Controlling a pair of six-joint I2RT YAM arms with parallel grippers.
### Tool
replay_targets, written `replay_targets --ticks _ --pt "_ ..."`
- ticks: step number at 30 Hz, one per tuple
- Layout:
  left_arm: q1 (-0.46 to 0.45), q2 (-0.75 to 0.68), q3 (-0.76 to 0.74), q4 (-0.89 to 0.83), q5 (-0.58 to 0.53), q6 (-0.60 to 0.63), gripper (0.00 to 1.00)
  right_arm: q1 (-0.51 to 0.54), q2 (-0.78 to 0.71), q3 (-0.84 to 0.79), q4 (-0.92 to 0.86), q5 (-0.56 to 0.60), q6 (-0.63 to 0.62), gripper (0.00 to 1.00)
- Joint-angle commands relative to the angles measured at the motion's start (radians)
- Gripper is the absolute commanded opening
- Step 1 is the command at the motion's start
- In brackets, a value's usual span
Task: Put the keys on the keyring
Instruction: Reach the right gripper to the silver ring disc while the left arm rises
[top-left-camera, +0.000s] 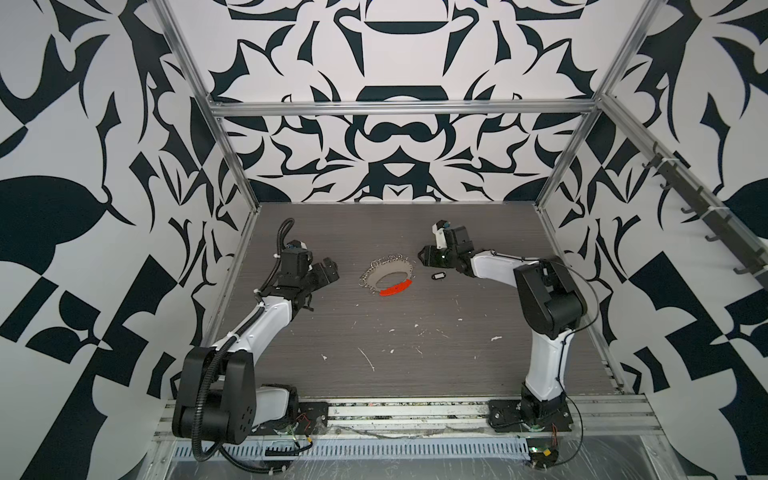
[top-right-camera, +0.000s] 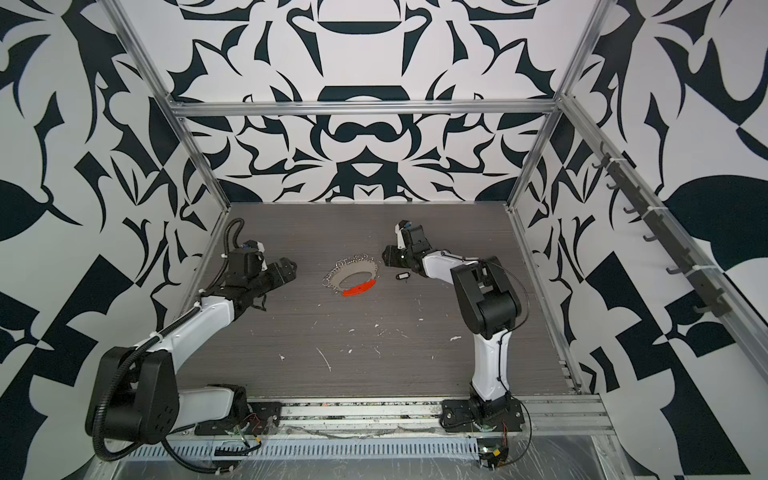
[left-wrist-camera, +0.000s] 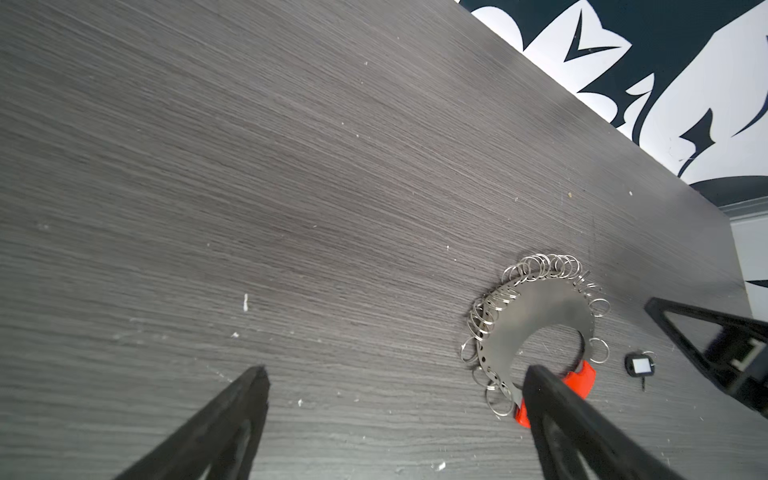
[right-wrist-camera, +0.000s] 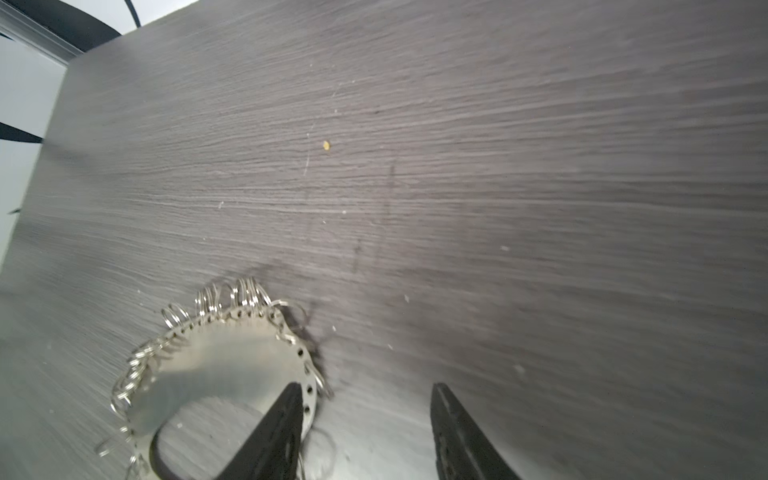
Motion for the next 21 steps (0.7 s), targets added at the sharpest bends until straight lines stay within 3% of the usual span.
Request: replay_targets --ticks 1,13,21 --pt "0.006 -0.066 -0.008 -0.013 -0.025 -0.043 0.99 0.014 0.017 0.062 -0.015 -0.091 -0.008 0.53" --pt "0.006 -0.075 -0.014 -0.011 -0.032 -0.052 0.99 0.036 0.021 -0.008 0.065 -0.163 -0.034 0.42" --pt "0.006 -0.061 -0.008 -0.014 -0.034 -0.054 0.99 0.04 0.022 -0.011 0.063 -0.15 -0.055 0.18"
